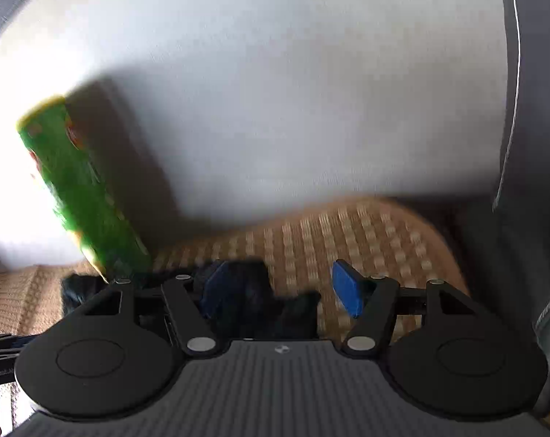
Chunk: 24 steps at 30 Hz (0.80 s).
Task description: Fold clothes
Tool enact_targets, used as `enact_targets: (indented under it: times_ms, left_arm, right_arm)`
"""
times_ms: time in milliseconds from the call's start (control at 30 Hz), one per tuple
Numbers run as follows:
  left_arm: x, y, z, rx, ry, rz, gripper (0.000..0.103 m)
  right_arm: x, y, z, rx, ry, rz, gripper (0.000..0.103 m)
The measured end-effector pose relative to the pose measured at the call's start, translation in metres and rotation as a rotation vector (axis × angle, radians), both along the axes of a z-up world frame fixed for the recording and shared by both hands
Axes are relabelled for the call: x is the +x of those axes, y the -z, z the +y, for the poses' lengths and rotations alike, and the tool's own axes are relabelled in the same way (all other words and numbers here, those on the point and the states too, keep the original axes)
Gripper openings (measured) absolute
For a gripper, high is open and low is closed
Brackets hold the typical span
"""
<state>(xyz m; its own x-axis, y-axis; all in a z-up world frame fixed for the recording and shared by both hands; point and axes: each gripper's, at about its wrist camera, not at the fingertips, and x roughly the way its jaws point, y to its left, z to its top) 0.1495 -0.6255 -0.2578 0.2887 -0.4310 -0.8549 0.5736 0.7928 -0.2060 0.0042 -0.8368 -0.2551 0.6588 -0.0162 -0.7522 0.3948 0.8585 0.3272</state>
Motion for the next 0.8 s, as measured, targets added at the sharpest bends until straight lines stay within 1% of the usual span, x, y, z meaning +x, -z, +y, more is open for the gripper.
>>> enact_targets:
  times_ms: [33, 67, 167, 200, 233, 267, 300, 333, 367, 433, 500, 567, 600, 667, 700, 733, 767, 800]
  left_arm:
    - [0.002, 0.002, -0.001, 0.001, 0.001, 0.008, 0.052]
    - [0.003, 0.004, -0.002, 0.002, 0.002, 0.017, 0.052]
    - [0.003, 0.008, -0.003, 0.004, 0.003, 0.019, 0.052]
    - [0.003, 0.009, -0.004, 0.003, 0.008, 0.019, 0.049]
    - [0.003, 0.01, -0.004, 0.004, 0.014, 0.02, 0.028]
    - [0.002, 0.01, -0.002, -0.003, 0.012, 0.018, 0.019]
    - [0.001, 0.009, -0.001, -0.012, 0.008, 0.014, 0.011]
    - [-0.001, 0.006, 0.002, -0.025, 0.0, 0.006, 0.007]
    - [-0.005, 0.001, 0.006, -0.038, -0.01, -0.016, 0.006]
    - [-0.01, -0.011, 0.016, -0.08, -0.033, -0.052, 0.005]
    - [-0.012, -0.024, 0.026, -0.12, -0.066, -0.083, 0.005]
    - [-0.011, -0.029, 0.029, -0.129, -0.092, -0.114, 0.005]
    - [-0.008, -0.027, 0.028, -0.118, -0.1, -0.12, 0.005]
    - [0.0, -0.018, 0.025, -0.08, -0.111, -0.103, 0.005]
    - [0.003, -0.012, 0.023, -0.063, -0.112, -0.089, 0.008]
    - [0.006, -0.006, 0.021, -0.047, -0.113, -0.074, 0.016]
    - [0.008, -0.004, 0.022, -0.048, -0.114, -0.069, 0.02]
    - [0.009, -0.006, 0.023, -0.061, -0.119, -0.076, 0.029]
  right_arm:
    - [0.001, 0.0, 0.0, 0.035, -0.031, -0.014, 0.068]
    - [0.004, 0.002, 0.001, 0.051, -0.064, -0.007, 0.068]
    - [0.016, 0.011, 0.012, 0.021, -0.158, 0.034, 0.068]
    - [0.02, 0.015, 0.015, 0.016, -0.182, 0.048, 0.064]
    - [0.024, 0.02, 0.016, 0.023, -0.197, 0.068, 0.057]
    - [0.026, 0.021, 0.017, 0.029, -0.209, 0.076, 0.023]
    - [0.027, 0.018, 0.018, 0.031, -0.212, 0.062, 0.011]
    - [0.027, 0.015, 0.02, 0.033, -0.215, 0.049, 0.011]
    - [0.026, 0.011, 0.02, 0.037, -0.22, 0.024, 0.011]
    - [0.024, -0.004, 0.021, 0.051, -0.237, -0.065, 0.01]
    - [0.021, -0.019, 0.021, 0.064, -0.253, -0.155, 0.008]
    - [0.018, -0.034, 0.021, 0.078, -0.269, -0.244, 0.008]
    - [0.02, -0.036, 0.021, 0.087, -0.269, -0.262, 0.008]
    - [0.033, -0.018, 0.018, 0.119, -0.241, -0.193, 0.008]
    - [0.041, -0.001, 0.016, 0.155, -0.225, -0.11, 0.012]
    - [0.048, 0.018, 0.014, 0.19, -0.207, -0.003, 0.015]
    - [0.052, 0.034, 0.012, 0.219, -0.186, 0.076, 0.018]
    - [0.047, 0.037, 0.009, 0.229, -0.156, 0.072, 0.021]
